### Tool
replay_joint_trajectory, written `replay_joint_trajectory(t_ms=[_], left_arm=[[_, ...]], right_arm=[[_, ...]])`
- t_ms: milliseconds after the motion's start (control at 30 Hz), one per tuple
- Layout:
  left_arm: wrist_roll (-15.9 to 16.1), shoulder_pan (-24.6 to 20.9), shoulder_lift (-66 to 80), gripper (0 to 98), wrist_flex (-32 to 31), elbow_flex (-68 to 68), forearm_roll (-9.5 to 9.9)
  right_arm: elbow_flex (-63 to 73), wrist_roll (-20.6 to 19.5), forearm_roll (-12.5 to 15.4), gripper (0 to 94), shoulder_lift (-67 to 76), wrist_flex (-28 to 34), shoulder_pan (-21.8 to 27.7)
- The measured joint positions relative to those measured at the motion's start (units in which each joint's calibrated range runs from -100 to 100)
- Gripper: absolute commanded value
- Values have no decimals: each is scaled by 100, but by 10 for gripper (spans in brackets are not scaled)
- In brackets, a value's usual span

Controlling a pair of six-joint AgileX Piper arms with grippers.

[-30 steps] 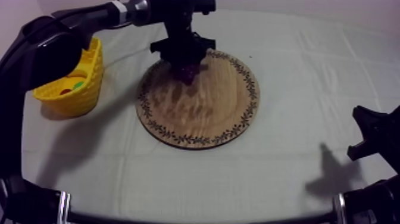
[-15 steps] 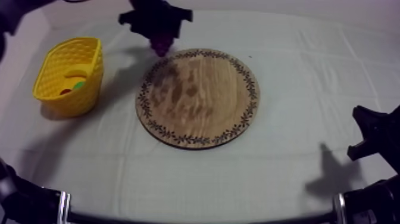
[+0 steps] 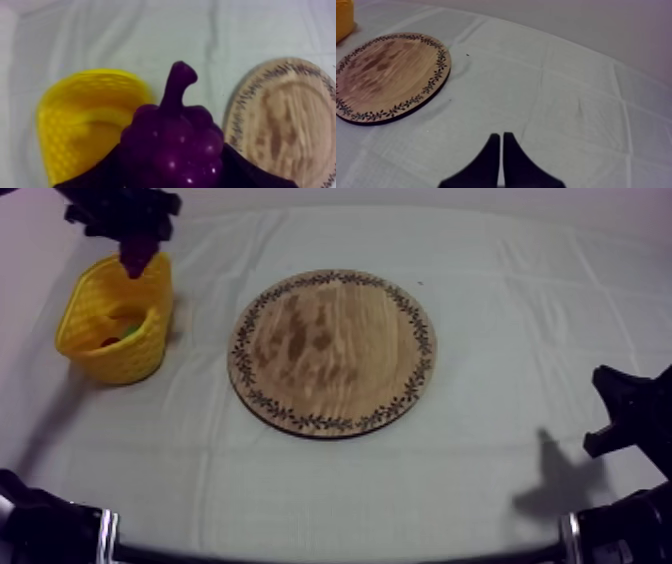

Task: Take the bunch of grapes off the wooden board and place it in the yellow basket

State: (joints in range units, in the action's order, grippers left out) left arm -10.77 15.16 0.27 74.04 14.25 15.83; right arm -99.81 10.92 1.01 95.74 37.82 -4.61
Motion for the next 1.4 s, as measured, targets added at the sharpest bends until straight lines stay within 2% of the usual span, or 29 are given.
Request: replay_joint_trajectory(t_ms=[200,400,833,1167,1267,1400], left_arm=[[-17,-409,-246,388,-138,33,123],[-194,-613,-706,383,-296,250,304],[-252,-998,-1611,382,-598,87,301],[-264,-1071,-1826,388,-692,129,301],[-257,-1071,-1826,469,-692,124,289],[-325,-1092,-1713,769,-692,116,254]], right_arm=[[0,0,0,4,0,0,0],[0,0,0,4,0,0,0],[0,3,0,4,0,0,0],[0,3,0,4,0,0,0],[0,3,0,4,0,0,0],[0,3,0,4,0,0,0]])
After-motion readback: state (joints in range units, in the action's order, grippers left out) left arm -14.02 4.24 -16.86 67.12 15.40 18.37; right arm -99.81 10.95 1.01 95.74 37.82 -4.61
